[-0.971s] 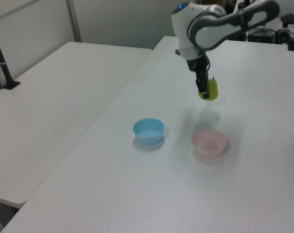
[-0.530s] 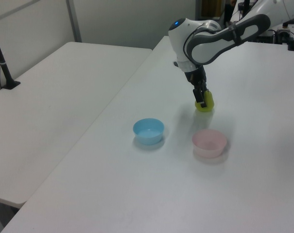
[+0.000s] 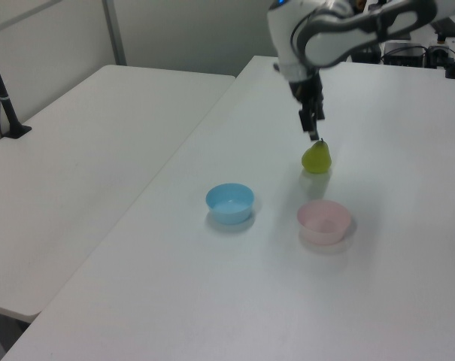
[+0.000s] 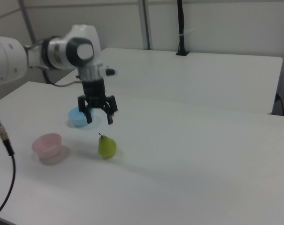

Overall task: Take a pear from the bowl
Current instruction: 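Open the gripper to release the pear and raise the gripper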

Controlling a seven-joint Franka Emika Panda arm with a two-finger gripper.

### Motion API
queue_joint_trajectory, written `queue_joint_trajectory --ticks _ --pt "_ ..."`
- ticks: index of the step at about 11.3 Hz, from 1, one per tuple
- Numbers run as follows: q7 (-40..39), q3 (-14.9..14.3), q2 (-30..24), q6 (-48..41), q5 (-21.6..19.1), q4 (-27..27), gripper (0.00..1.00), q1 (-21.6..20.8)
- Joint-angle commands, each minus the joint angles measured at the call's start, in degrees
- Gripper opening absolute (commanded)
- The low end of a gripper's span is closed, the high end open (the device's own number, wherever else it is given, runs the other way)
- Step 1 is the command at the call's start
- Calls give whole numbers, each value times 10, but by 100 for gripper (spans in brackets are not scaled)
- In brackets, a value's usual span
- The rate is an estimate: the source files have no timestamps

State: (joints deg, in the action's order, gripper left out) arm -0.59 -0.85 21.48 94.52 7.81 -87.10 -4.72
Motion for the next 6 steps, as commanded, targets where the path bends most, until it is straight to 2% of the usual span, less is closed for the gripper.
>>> queue_joint_trajectory --ticks 1,3,6 --pt "16 -2 -99 -61 2 -17 100 -2" --pt "16 -3 -127 -93 2 -16 100 -1" --pt "22 -5 -147 -93 -1 -16 100 13"
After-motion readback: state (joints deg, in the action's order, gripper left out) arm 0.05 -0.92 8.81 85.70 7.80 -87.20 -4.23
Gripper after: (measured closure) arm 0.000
